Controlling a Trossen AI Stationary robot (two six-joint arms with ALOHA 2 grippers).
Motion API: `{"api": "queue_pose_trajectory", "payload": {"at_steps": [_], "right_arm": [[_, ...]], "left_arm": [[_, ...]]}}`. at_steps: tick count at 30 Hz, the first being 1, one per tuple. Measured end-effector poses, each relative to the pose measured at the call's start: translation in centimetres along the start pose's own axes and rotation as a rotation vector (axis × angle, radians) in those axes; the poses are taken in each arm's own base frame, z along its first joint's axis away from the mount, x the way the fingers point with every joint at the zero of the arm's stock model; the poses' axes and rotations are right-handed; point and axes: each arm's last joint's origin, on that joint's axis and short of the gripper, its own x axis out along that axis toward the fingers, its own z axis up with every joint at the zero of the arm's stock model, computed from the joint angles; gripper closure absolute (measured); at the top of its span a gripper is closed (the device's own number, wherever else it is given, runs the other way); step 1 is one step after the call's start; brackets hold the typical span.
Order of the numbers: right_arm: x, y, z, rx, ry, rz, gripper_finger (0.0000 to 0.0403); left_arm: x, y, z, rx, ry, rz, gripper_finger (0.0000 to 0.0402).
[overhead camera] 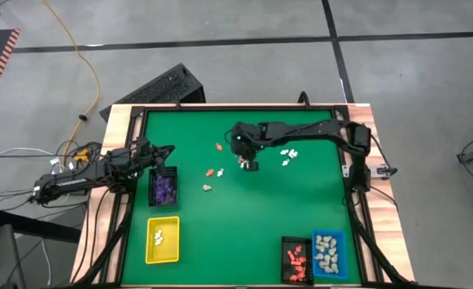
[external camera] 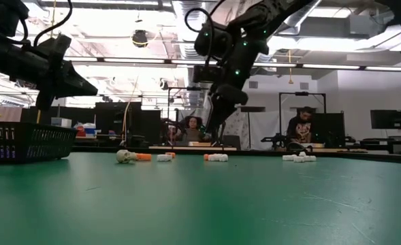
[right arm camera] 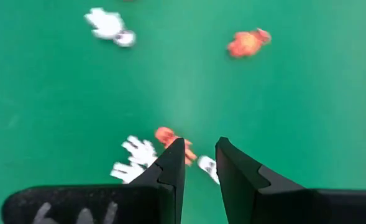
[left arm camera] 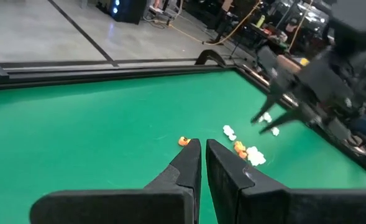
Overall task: Sort Halloween decoration
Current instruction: Put the orange skeleton toy into the bottom black basket
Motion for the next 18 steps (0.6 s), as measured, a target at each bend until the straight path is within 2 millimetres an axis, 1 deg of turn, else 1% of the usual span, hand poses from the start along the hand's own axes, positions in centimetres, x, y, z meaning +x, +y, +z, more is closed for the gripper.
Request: {"api": "queue_pose_trajectory", "payload": {"at_steps": [5,8,13,18], "right_arm": [[0.5,0.9,0.7,-0.059,-0.036,0.003,0.0300],[0.8,1.0,0.4,-0.082,-0.010,0.012,0.0299],[2.2,1.1,0.0,-0.130,0.020,0.024,0.0299],[3.1,1.1,-0.1,-0.145,0.033,0.028,0.0299]], "left_arm": [[0.1,0.0,0.0,0.006,0.002,0.012,0.0388],[0.1,0.0,-0.1,0.007,0.002,0.014,0.0388],[0.1,0.0,0.0,0.007,0.002,0.013,0.0388],[0.1,0.0,-0.1,0.009,0.003,0.013,0.0388]]}}
